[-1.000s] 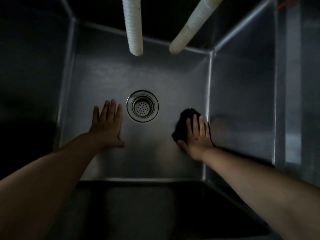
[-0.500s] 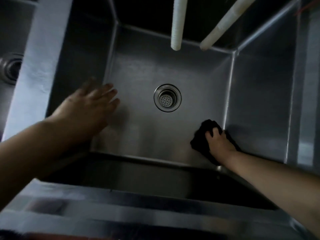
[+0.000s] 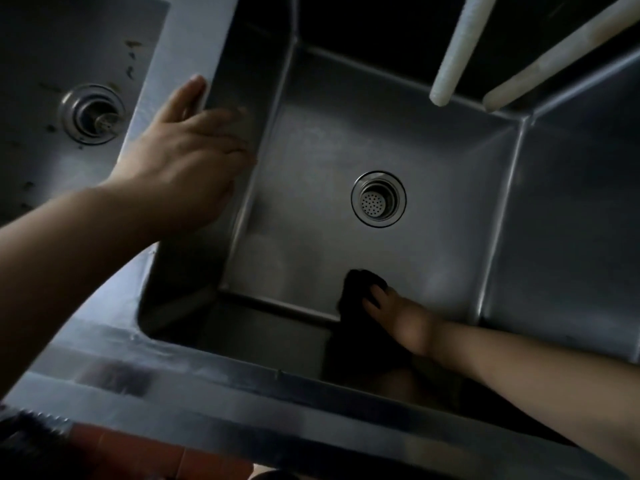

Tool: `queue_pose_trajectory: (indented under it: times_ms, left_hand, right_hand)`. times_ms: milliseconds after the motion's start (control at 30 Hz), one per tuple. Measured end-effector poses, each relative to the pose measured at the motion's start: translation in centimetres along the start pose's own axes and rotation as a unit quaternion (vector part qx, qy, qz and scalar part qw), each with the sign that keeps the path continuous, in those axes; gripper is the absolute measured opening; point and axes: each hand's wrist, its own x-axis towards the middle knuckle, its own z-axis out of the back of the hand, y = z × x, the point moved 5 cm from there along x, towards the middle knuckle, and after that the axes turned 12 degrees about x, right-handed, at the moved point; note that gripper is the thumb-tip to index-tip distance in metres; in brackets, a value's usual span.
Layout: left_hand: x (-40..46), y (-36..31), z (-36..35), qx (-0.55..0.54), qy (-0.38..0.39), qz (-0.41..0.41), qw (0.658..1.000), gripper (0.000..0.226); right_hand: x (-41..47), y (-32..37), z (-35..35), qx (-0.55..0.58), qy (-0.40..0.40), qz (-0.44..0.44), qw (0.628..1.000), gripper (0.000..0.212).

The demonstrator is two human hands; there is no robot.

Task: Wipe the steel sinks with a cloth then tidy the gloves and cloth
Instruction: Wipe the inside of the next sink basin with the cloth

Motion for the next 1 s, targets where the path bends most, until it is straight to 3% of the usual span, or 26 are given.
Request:
queue_pose_trajectory:
  times_ms: [100,233,367,567,800,900,933,1000]
  left_hand:
    - [-0.1,0.2,-0.2,-0.009,-0.011,0.006,1.000,0.041]
    - [-0.1,0.3,-0.3,-0.011,-0.016,0.007,1.000,0.037]
    - [-0.2,0.3,-0.3,-0.012,-0.032,0.004,0.999,0.034]
    - [-0.1,-0.2,0.1,0.004,-0.041,0.010,0.999,0.031]
    - [-0.3,-1.6,0.7,0.081,-0.057,-0.049,0.994,0.018]
    - [0.0,-3.5,1.0,0.075,-0.048,-0.077,0.993,0.021]
    - [0.1,-4.2,1.0,0.072,-0.037,-0.079,0.994,0.020]
    - [0.2,-5.1,0.7,0.065,-0.018,-0.080,0.995,0.017]
  right_hand:
    - [4.1,3.4,0.7,-0.006,0.047,0.033,0.998,0.047]
    - [9.5,8.4,1.9,0.044,-0.023,0.100,0.994,0.046]
    - [14.8,12.0,2.9,0.109,-0.057,0.083,0.989,0.051]
    - [13.4,11.6,2.8,0.001,-0.067,0.175,0.982,0.047]
    - [1.8,-0.4,0.9,-0.074,-0.047,0.010,0.996,0.070]
    - [-3.4,-4.8,1.0,-0.124,-0.052,-0.111,0.985,0.083]
    - [-5.1,-6.2,1.2,-0.121,-0.071,-0.161,0.977,0.082]
    - [-6.9,-8.1,0.9,-0.133,-0.036,-0.217,0.966,0.072]
